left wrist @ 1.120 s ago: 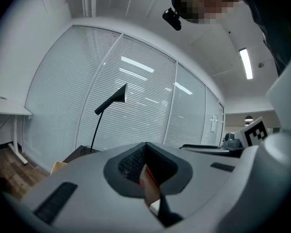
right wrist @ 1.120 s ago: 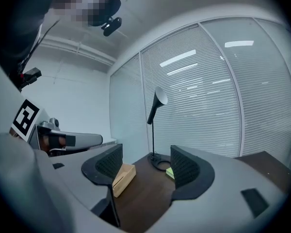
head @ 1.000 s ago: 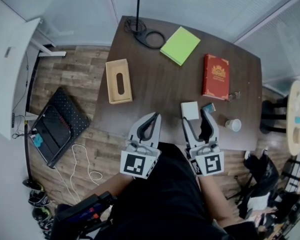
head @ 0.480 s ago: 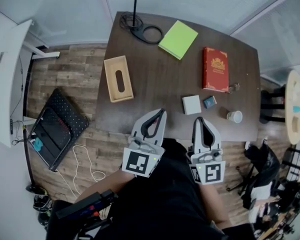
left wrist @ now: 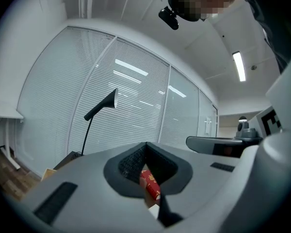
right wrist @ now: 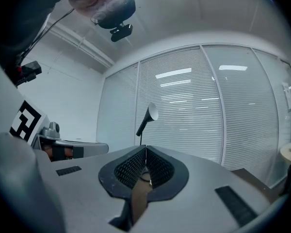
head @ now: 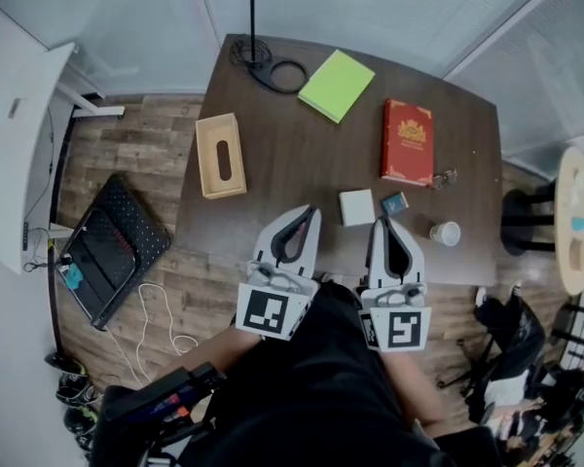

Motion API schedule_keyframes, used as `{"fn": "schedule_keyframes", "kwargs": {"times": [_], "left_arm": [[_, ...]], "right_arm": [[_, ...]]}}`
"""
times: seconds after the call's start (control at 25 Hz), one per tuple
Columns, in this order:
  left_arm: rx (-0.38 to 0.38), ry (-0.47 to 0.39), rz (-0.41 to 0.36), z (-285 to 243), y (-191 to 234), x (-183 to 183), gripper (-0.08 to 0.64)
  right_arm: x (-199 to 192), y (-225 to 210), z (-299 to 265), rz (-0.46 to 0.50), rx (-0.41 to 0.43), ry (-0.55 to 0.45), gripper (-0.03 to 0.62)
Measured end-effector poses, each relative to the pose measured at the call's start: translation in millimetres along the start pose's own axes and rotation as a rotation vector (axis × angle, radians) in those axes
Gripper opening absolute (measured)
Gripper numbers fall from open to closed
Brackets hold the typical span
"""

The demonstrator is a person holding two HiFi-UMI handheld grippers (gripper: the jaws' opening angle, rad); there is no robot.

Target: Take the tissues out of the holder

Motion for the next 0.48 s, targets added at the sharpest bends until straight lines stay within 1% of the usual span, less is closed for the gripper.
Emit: {"fn": "schedule_keyframes", "kwargs": {"times": [0.2,0.28,0.48], "left_arm": [[0.02,-0.03,-0.073,-14,-18,7,-0.002],[0.034,-0.037,-0.086,-16,-23,8,-0.002],[0.071,-0.054,-0.102,-17,-31,9,-0.002]], "right_arm": [[5,-26,-2,-0.037,0.01,-0.023,0.011],[6,-29,-2,-0.046,0.024,-0.034,0.011],[6,-31,-5,-0.027,0.082,-0.051,0.011]]}}
Point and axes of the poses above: the fingertips, and each gripper's own axes: z backward along the fingers, y to its left, x out of its top, the point moved 10 cm from there along z, backward along the fingers, and after that the axes turned 12 degrees about -x, right-handed, at the moved point
